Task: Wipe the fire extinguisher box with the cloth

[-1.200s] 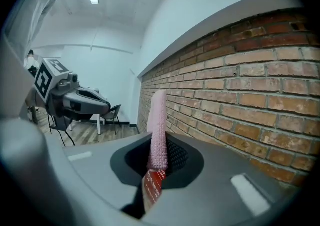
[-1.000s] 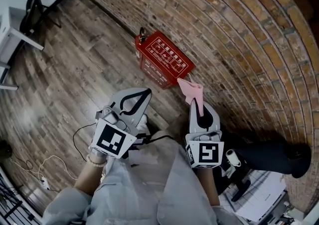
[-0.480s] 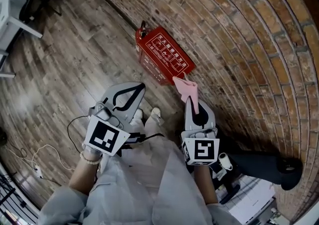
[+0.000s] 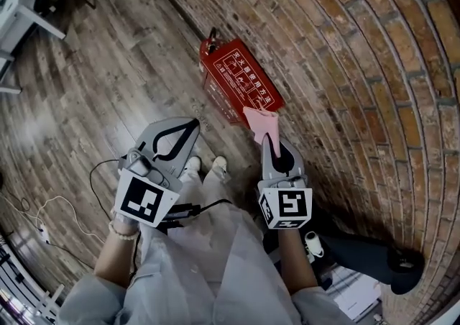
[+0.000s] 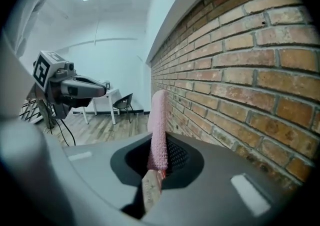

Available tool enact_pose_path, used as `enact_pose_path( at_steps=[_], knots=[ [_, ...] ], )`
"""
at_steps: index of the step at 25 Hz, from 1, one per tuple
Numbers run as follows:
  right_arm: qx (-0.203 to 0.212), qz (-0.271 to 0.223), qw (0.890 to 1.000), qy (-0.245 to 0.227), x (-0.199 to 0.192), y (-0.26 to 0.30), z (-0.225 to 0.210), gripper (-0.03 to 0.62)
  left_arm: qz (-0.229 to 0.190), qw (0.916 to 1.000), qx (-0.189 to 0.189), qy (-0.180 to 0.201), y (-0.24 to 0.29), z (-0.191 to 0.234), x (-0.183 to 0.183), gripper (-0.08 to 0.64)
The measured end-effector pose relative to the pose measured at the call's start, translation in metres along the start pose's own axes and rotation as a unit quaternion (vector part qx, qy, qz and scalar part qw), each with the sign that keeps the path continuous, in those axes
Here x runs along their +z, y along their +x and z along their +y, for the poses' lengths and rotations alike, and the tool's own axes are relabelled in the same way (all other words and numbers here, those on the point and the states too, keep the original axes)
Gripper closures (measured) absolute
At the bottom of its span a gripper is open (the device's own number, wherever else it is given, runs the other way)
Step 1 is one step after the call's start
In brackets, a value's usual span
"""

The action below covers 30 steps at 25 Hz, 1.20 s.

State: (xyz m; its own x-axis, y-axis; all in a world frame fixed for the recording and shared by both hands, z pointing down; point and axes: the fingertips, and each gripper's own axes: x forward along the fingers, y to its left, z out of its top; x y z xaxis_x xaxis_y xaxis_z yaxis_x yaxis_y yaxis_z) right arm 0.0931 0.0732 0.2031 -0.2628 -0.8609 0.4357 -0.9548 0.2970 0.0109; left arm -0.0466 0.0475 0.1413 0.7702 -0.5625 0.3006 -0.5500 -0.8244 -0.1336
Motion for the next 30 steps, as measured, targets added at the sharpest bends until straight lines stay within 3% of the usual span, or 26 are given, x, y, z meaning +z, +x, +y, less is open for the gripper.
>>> enact_pose_path(
  at_steps=[9, 17, 30],
  knots=[
    [0.026, 0.001, 0.999, -0.027, -0.001, 0.070, -0.010, 0.575, 0.014, 0.9992, 0.029, -0.022, 0.022, 0.027, -0.032, 0.563],
    [0.040, 0.014, 0.999, -0.022, -0.016, 0.146, -0.024, 0.575, 0.022, 0.9985, 0.047, -0.018, 0.049, 0.057, -0.061, 0.563],
    [0.038, 0.044, 0.996, -0.071, -0.072, 0.269, -0.056, 0.575, 0.039, 0.9972, 0.055, -0.033, 0.098, 0.074, -0.123, 0.563]
  ],
)
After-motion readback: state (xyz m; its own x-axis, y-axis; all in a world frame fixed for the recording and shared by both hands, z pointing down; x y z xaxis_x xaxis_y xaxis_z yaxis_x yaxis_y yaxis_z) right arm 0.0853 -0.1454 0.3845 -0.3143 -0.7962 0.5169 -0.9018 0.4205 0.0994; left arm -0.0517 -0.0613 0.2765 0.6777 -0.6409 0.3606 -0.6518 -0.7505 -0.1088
